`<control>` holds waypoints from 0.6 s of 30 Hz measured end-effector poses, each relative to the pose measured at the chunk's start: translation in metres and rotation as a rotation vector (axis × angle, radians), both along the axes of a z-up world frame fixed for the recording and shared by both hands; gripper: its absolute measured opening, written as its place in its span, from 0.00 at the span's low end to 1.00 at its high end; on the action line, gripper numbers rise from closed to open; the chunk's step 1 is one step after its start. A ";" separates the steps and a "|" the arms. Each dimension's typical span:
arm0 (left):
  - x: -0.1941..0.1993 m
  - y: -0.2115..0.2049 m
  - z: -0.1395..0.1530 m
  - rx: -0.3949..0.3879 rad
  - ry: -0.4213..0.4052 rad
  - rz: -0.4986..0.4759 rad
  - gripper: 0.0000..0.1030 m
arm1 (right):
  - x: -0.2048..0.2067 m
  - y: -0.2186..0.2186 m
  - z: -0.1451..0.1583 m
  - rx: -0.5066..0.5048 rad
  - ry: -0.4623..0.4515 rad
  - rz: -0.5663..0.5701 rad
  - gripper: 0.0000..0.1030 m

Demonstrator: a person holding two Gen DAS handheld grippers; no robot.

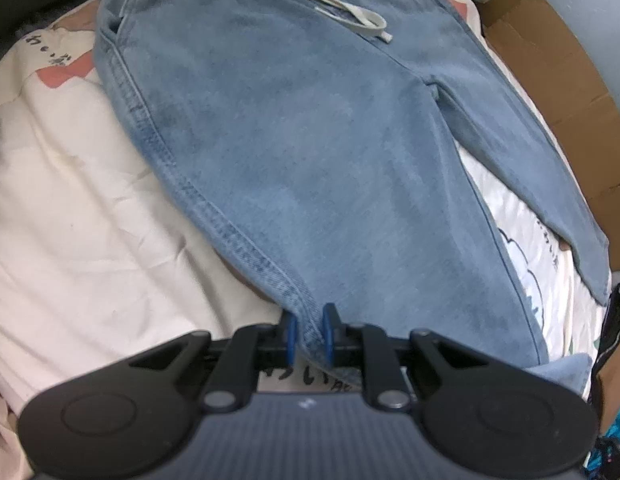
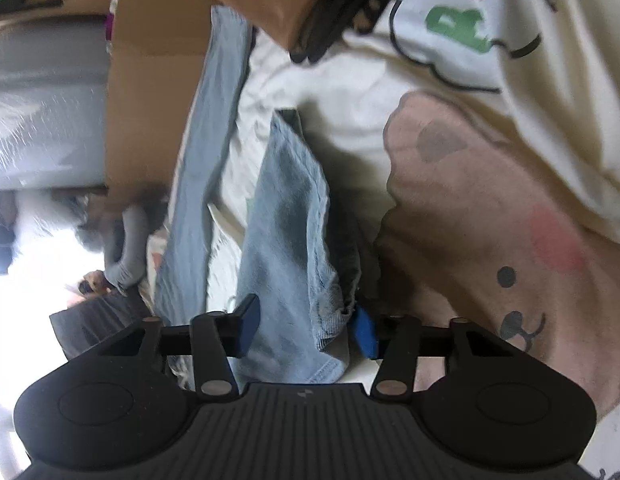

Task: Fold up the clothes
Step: 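Lift the leg hem with the right gripper and fold it over while the left gripper holds the leg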

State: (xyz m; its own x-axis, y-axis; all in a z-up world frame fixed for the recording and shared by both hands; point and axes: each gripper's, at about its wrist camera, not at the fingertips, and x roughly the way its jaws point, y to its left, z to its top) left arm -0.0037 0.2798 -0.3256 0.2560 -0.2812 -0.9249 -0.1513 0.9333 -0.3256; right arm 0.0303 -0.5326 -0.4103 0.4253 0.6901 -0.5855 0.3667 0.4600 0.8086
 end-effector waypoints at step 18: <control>0.001 -0.001 0.013 -0.041 -0.032 0.011 0.14 | -0.020 -0.018 0.103 -0.251 -0.018 0.189 0.08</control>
State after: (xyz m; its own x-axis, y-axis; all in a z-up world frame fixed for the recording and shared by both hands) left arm -0.0022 0.2786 -0.3131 0.2884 -0.3151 -0.9042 -0.1509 0.9175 -0.3679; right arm 0.0102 -0.5511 -0.3076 0.3153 0.5930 -0.7409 0.2423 0.7046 0.6670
